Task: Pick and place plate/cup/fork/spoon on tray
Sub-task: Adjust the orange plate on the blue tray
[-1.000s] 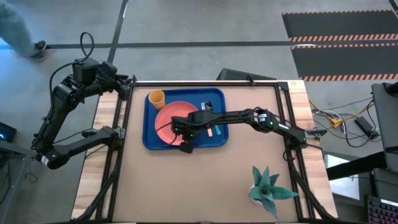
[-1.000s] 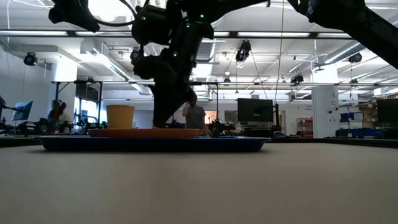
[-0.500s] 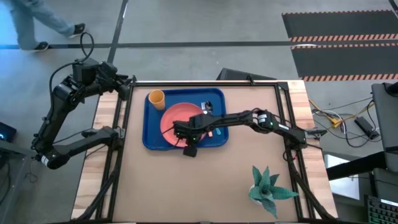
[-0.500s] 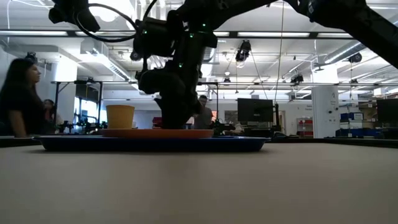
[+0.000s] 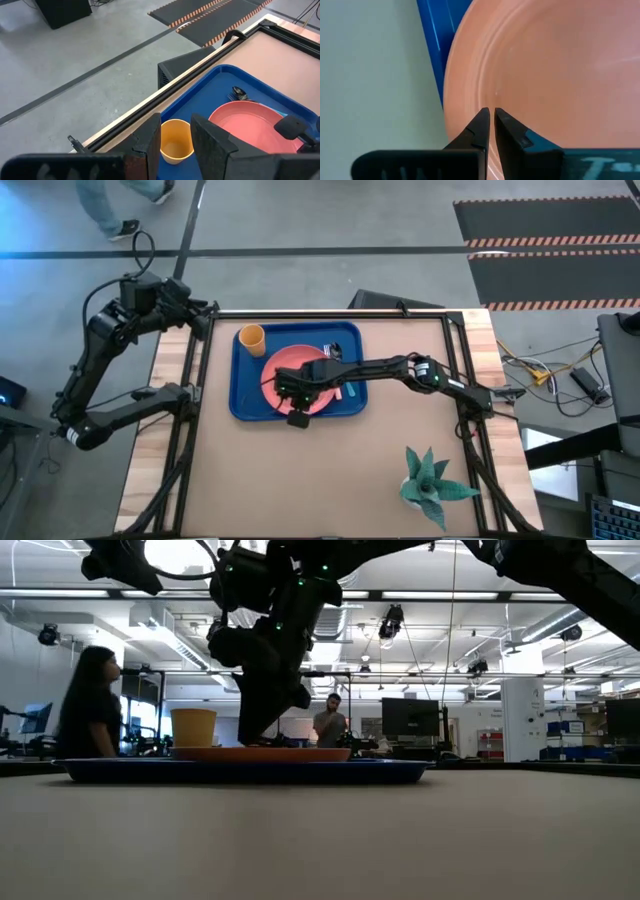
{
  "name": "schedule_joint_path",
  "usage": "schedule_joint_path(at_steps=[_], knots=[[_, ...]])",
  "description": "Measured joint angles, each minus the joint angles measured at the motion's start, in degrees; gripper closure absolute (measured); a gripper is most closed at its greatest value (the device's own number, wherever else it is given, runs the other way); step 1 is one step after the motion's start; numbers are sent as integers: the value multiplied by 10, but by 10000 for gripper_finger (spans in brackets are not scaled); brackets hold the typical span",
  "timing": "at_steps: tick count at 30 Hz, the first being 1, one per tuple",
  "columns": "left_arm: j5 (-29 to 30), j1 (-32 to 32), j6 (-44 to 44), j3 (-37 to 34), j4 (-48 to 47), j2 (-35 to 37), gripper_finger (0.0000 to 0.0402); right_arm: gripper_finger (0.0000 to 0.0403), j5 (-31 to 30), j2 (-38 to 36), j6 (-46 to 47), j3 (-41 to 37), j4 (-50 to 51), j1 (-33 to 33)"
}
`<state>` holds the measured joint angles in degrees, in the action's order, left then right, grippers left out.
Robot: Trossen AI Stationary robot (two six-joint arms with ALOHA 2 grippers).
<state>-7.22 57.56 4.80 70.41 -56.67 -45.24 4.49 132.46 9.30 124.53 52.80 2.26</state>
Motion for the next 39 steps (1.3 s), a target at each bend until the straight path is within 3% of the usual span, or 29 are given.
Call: schedule_joint_path(at_steps=[13, 24, 28, 33, 39], knots=[[0, 0, 1, 0, 0, -1, 314, 394, 1, 0, -5, -28, -104, 8], [0, 0, 5, 0, -2, -1, 314, 394, -1, -2, -18, -21, -89, 16], [-35, -2, 11, -1, -23, -3, 321, 394, -32, -27, -28, 3, -39, 20], [-73, -36, 15, -23, -33, -2, 389, 394, -89, -96, -38, 15, -6, 22], [-77, -117, -35, -85, -20, 7, 401, 394, -167, -197, -40, 15, 4, 21]])
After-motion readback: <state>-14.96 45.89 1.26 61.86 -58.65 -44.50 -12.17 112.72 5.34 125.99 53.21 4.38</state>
